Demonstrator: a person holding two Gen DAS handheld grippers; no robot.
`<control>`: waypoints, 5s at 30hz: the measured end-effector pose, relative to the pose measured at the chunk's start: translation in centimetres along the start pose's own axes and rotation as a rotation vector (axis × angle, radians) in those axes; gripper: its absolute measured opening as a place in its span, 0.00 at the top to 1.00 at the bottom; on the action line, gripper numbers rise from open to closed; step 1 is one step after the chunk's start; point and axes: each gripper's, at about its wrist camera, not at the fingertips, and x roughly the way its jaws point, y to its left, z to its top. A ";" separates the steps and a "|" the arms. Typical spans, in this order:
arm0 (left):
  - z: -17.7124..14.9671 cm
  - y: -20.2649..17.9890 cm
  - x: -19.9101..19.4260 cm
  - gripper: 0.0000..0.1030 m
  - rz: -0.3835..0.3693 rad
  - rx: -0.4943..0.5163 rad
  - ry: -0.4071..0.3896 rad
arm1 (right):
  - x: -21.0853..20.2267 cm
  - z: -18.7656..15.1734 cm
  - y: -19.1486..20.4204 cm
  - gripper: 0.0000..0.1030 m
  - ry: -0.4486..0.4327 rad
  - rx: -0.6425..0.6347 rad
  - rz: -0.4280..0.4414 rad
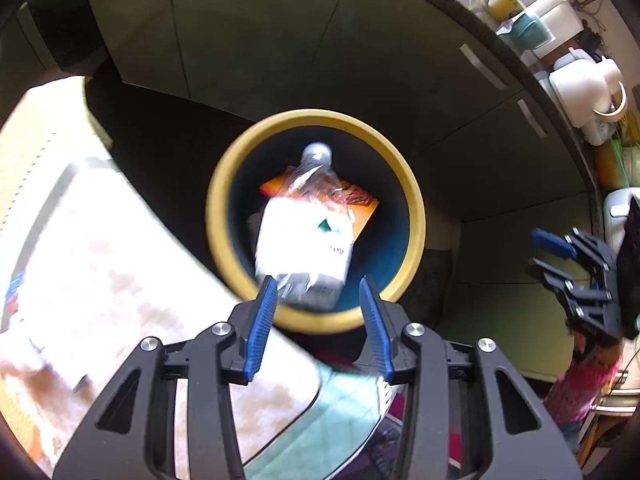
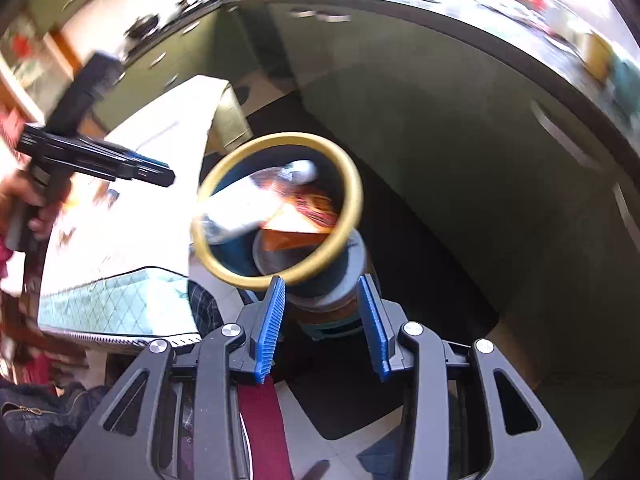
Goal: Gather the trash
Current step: 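Carry the clear water bottle over the bin and release it with the left tool, then grasp the orange foam net with the left tool while the right tool reaches for the white pill bottle, then grasp the white pill bottle with the right tool and drop it in the bin while left holds the net, then carry the orange foam net over the bin and release it with the left tool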
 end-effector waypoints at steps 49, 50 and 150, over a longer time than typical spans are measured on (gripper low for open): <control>-16.5 37.8 -11.1 0.86 0.132 -0.712 -0.109 | 15.4 15.8 40.4 0.55 0.182 -0.816 0.154; -16.4 37.5 -11.3 0.88 0.137 -0.696 -0.124 | 15.4 15.9 40.8 0.52 0.171 -0.842 0.145; -15.1 10.8 -12.2 0.50 0.248 -0.046 -0.086 | 3.1 4.6 10.0 0.48 0.017 -0.325 -0.003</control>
